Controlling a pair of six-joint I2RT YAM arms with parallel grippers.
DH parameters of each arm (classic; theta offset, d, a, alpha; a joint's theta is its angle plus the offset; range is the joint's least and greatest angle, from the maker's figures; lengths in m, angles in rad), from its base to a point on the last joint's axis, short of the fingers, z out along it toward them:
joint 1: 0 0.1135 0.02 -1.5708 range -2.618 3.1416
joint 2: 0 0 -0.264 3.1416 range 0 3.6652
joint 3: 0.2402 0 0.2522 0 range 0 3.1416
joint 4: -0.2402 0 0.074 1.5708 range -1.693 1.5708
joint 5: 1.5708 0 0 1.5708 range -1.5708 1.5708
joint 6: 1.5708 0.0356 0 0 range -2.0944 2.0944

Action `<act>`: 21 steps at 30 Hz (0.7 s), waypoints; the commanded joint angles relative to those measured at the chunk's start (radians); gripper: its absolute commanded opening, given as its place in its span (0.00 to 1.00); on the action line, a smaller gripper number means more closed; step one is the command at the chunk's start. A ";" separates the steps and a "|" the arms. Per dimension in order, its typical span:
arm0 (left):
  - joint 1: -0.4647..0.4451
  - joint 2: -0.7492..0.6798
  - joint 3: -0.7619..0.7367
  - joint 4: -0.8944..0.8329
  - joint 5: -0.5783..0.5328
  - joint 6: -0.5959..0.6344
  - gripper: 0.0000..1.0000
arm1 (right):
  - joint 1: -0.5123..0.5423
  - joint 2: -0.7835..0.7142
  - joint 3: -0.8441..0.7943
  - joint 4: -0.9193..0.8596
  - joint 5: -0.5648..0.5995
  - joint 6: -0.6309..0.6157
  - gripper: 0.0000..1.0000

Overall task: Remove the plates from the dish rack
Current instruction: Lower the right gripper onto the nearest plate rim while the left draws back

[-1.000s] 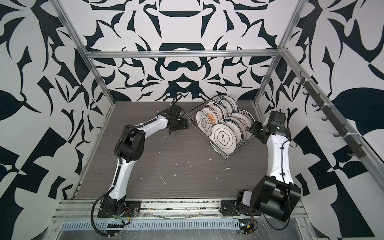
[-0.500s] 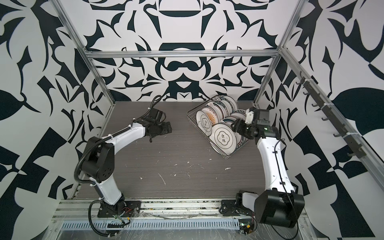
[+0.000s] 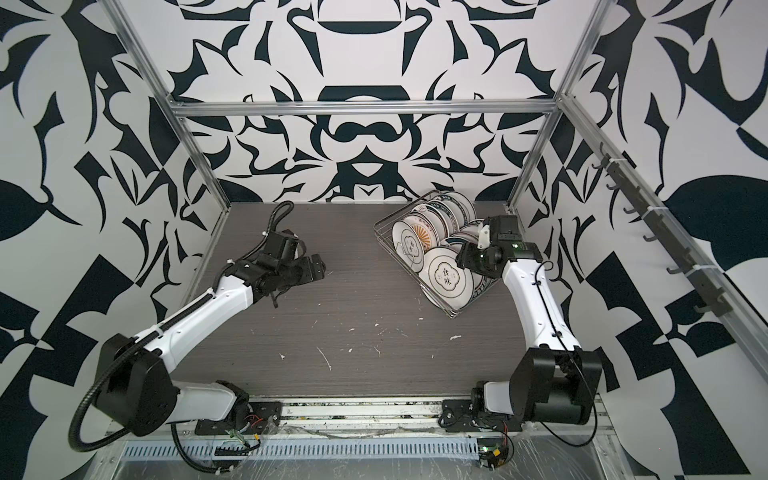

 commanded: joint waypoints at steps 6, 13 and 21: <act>0.002 -0.091 -0.012 -0.101 -0.121 -0.069 0.99 | 0.030 0.077 0.046 0.007 0.010 -0.048 0.58; 0.003 -0.106 -0.021 -0.130 -0.162 -0.055 0.99 | 0.039 0.122 0.046 0.002 0.043 -0.081 0.49; 0.003 -0.101 -0.014 -0.128 -0.174 0.021 0.99 | 0.042 0.147 0.030 -0.005 0.028 -0.129 0.33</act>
